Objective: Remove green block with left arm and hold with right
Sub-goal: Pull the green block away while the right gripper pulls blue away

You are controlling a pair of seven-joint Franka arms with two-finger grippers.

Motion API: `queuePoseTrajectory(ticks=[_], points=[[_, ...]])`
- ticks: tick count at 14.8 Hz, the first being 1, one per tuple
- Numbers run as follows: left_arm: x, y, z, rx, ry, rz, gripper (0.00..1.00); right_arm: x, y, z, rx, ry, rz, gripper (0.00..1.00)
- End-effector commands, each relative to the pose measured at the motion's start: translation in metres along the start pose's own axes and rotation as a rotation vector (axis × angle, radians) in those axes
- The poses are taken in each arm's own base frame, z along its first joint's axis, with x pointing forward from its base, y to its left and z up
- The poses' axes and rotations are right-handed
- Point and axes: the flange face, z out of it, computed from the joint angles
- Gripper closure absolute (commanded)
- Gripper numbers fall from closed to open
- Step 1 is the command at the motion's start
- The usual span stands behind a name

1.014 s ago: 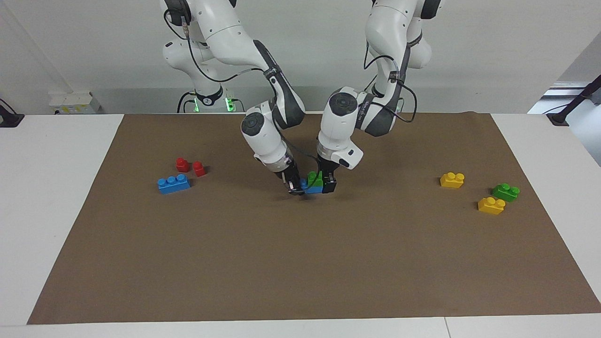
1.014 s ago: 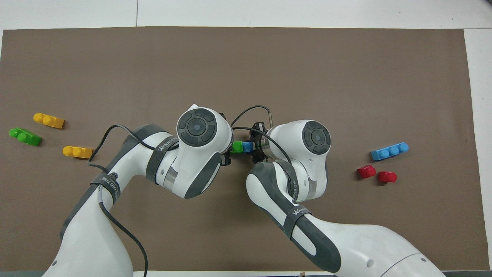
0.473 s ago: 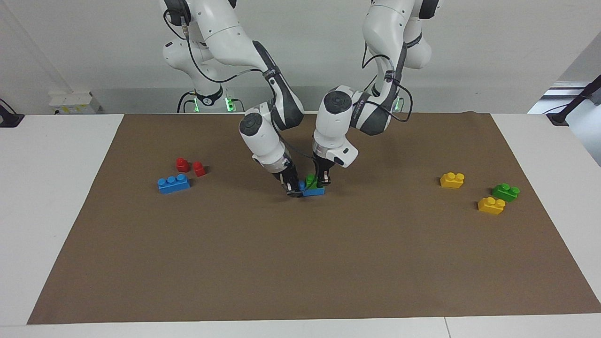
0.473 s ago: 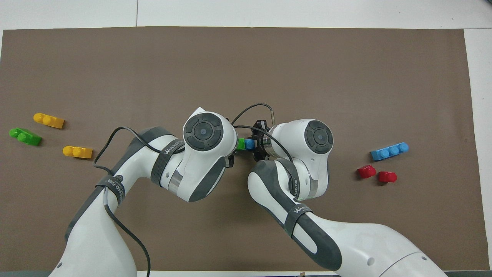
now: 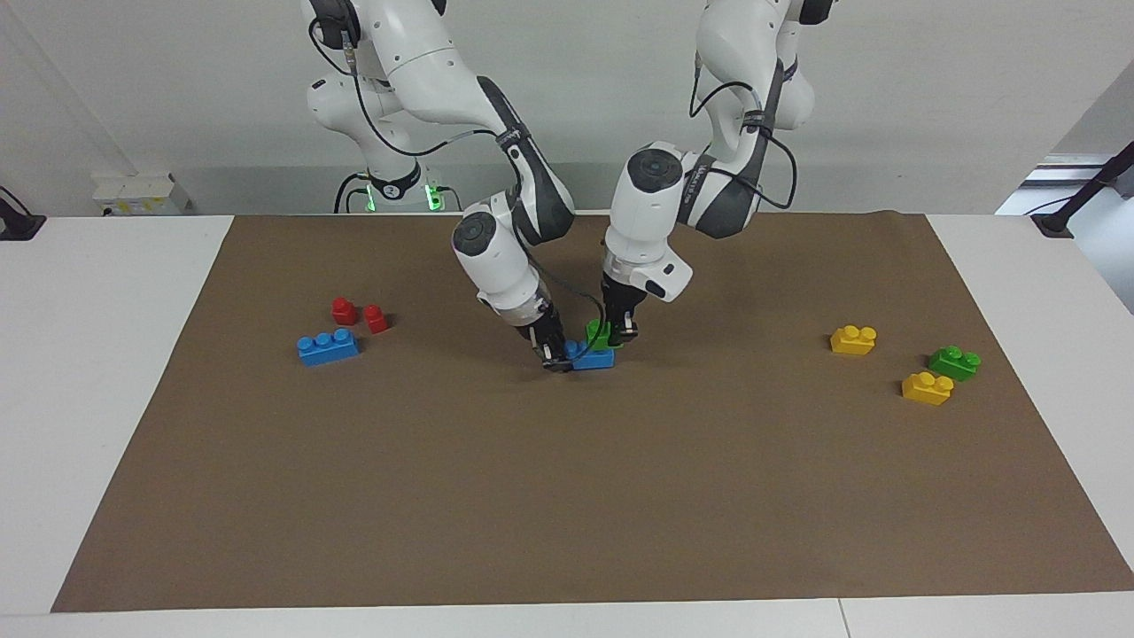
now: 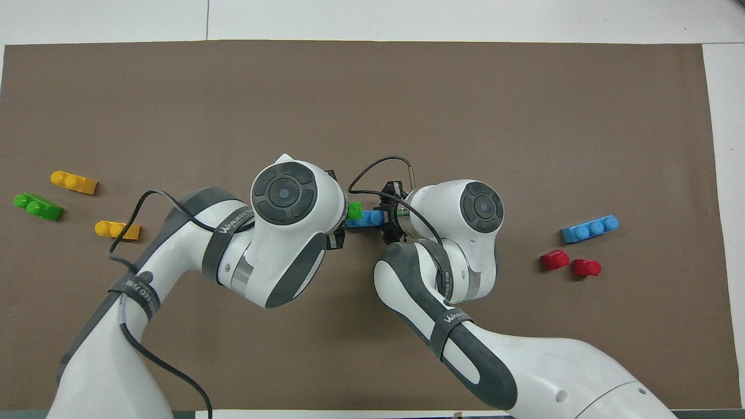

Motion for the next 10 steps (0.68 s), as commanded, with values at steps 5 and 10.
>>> queuePoseTrajectory(ticks=[5,10], points=[[0.056,0.016,-0.059,0.002,0.027,0.019,1.0,0.046,-0.056,-0.088,-0.013,-0.071,-0.101,1.0],[0.129,0.05,-0.053,0.014,0.04,0.15,1.0,0.176,-0.078,-0.167,-0.07,-0.069,-0.284,1.0]])
